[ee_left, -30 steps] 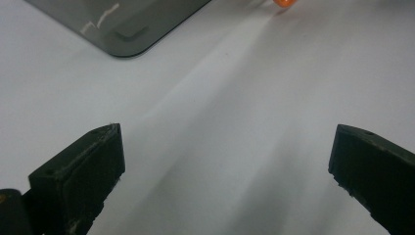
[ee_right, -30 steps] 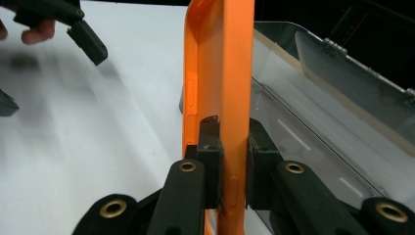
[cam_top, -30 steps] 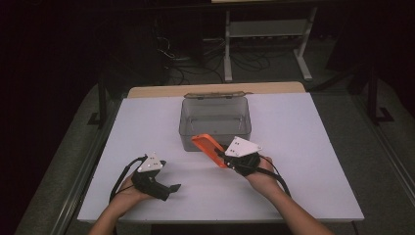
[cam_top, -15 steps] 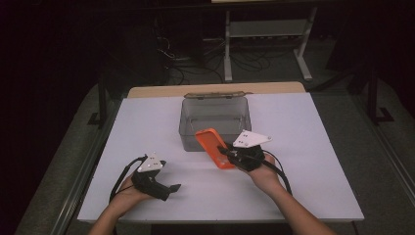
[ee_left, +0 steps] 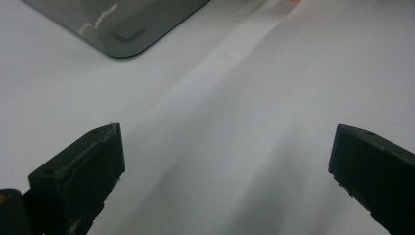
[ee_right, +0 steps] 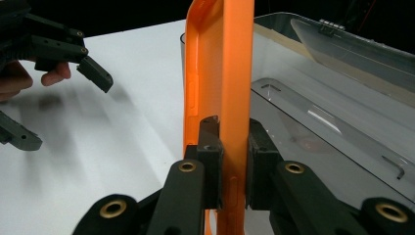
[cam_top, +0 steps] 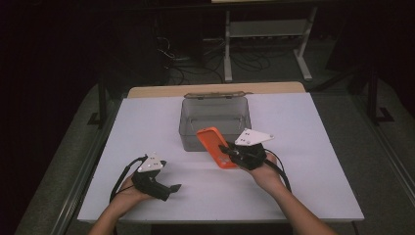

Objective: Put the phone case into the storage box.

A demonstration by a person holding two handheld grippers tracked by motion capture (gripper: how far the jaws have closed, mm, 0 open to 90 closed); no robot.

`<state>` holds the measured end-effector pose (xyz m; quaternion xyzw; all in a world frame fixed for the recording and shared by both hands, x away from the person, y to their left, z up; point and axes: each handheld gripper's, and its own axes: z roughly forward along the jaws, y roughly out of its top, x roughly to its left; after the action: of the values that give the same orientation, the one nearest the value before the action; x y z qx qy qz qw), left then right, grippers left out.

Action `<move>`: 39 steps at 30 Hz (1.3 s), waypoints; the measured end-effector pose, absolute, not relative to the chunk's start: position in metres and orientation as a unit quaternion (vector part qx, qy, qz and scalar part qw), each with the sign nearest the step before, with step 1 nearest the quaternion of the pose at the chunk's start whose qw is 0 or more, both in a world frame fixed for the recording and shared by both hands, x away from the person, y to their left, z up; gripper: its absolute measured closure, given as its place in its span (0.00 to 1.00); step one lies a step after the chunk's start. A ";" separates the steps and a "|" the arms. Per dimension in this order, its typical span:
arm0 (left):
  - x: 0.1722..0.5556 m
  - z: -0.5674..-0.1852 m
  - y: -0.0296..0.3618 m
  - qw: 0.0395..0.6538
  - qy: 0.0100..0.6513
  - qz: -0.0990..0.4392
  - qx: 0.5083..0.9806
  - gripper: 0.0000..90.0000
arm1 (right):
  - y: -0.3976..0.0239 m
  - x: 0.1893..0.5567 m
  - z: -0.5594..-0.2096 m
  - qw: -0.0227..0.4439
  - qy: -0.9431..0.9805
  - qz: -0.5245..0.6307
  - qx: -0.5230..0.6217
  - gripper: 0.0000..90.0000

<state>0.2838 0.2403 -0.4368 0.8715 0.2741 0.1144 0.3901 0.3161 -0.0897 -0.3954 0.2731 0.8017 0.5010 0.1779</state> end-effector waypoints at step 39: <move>0.283 -0.436 0.240 0.399 0.277 0.114 0.867 0.00 | -0.104 0.337 -0.344 0.173 0.807 0.490 0.279 0.88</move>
<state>0.2830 0.2404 -0.4363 0.8670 0.2765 0.1137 0.3987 0.3372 -0.1039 -0.3441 0.2795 0.8073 0.4901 0.1730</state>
